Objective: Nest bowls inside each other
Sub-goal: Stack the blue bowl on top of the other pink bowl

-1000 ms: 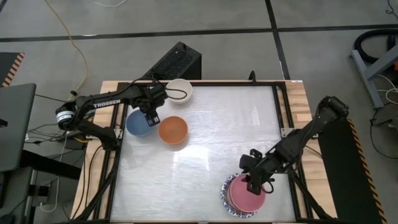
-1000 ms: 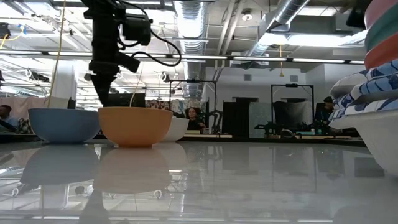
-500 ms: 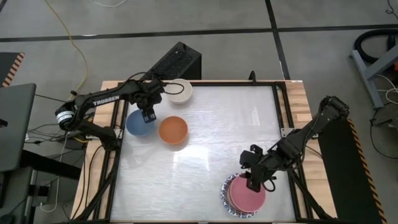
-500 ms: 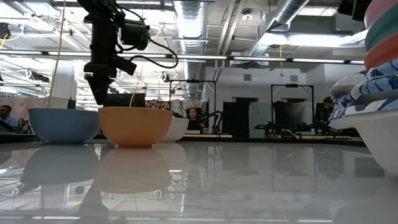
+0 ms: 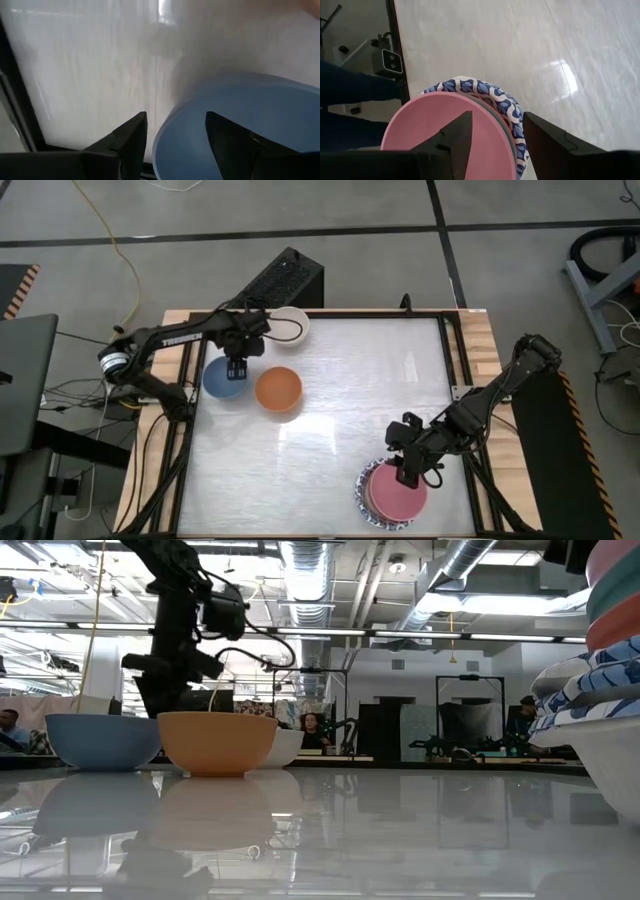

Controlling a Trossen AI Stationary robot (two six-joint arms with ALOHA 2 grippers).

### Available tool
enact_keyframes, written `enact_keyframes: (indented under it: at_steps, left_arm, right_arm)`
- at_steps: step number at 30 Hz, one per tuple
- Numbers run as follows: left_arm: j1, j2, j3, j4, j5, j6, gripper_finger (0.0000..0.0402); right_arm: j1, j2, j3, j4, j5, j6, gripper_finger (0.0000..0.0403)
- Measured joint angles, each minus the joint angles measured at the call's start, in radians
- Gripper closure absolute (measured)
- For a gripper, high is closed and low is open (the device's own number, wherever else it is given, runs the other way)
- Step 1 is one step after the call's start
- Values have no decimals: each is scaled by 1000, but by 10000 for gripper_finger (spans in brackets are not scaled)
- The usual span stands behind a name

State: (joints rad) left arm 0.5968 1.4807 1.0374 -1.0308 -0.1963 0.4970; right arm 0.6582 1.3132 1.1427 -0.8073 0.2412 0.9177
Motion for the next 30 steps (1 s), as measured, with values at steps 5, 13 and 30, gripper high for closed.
enact_keyframes:
  at_steps: [5, 13, 30]
  left_arm:
    - [0, 59, -1, 4, -3, 23, 214]
    - [0, 148, -2, 9, -6, 7, 274]
    - [1, 151, 0, -98, 21, -229, 399]
  right_arm:
    - [0, 0, 0, 0, 21, 0, 207]
    - [0, 0, 0, 0, 23, 1, 207]
    - [0, 0, 0, 0, 51, 1, 207]
